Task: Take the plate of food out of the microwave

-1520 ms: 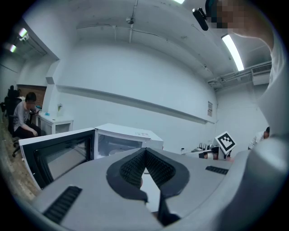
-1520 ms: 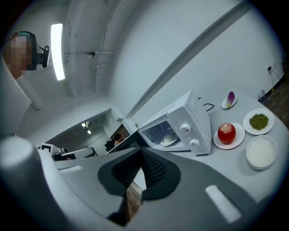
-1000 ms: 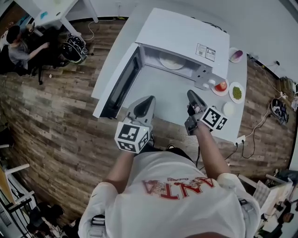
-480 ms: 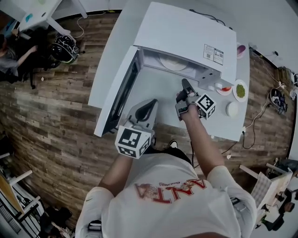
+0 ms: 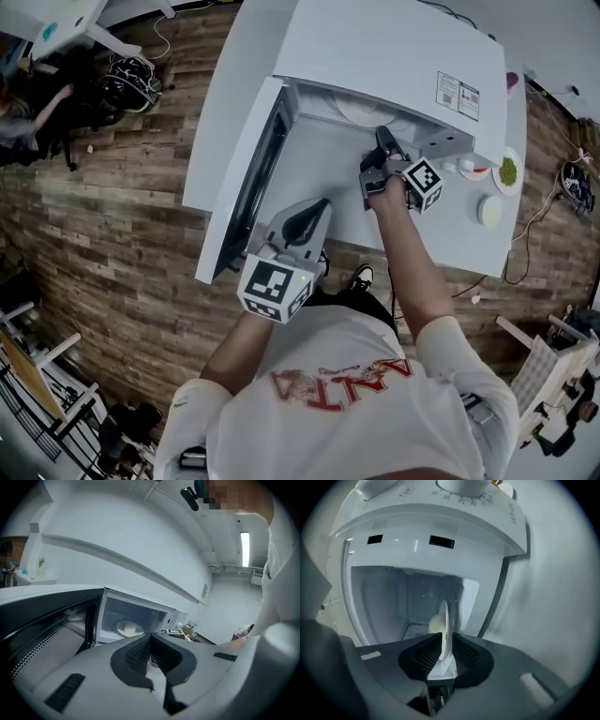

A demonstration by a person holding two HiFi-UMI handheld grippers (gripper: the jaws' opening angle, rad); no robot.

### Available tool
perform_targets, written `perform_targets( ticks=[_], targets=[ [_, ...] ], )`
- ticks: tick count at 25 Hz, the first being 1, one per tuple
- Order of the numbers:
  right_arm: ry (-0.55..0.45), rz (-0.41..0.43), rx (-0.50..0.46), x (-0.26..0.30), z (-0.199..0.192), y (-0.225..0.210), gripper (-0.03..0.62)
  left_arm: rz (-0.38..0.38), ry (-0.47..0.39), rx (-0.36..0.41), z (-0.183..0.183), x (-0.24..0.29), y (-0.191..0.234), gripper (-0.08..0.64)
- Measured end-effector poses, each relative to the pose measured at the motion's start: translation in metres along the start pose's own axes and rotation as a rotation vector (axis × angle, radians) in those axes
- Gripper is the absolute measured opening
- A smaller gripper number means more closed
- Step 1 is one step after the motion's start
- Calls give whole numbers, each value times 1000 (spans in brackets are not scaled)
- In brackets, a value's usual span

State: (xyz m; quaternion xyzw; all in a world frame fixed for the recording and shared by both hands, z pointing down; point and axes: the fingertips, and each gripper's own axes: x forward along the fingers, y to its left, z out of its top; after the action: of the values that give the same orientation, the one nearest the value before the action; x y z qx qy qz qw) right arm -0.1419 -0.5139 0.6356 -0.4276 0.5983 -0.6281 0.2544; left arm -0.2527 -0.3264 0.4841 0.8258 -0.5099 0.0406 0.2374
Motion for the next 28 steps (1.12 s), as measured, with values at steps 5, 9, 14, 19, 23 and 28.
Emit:
perform_targets(
  ticks=[5,9,14,19,23,28],
  targets=[
    [-5,-12,26,9,-1,-4,53,10,11,-17,-8,-5,4,6],
    [14,5,25,10,-3,-1,20,17,8,-24,-8,-9,6,6],
    [32,6,57,-1,-6,-4,17,15,10,-26,-9,-9,4,6],
    [37,16,70,-6,-6,-4,20,16,15,-23,-9,-10,2,6],
    [42,55,93,5,-6,-1,43,24,28,-15,-13,-12,0,6],
    [39,30,95,12,-7,-5,19,32,37,-2,-15,-18,-3,6]
  ],
)
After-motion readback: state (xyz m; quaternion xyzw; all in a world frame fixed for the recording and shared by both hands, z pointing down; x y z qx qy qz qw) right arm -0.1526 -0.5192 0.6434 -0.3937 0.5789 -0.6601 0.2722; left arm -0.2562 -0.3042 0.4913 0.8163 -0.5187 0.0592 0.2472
